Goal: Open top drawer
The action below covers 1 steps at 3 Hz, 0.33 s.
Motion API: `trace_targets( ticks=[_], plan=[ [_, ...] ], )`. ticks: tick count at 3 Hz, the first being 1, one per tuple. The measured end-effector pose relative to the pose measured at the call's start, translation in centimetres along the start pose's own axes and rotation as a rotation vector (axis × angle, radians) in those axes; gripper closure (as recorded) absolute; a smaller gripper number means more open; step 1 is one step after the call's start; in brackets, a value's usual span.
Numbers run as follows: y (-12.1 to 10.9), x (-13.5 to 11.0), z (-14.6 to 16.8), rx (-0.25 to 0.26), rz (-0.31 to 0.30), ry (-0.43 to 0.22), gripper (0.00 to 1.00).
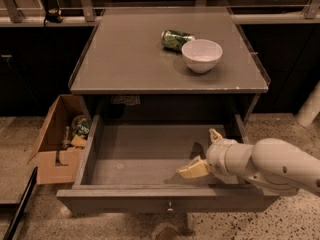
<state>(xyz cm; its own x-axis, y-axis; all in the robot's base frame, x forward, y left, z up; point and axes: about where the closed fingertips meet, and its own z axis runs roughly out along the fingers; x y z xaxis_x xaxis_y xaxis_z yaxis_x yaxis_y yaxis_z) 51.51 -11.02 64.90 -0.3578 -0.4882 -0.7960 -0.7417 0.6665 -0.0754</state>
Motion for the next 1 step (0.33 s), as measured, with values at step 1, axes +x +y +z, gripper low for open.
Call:
trace_targets(
  ticks=[1],
  plan=[
    [-0.82, -1.78, 0.24, 0.039, -0.030, 0.015, 0.00]
  ],
)
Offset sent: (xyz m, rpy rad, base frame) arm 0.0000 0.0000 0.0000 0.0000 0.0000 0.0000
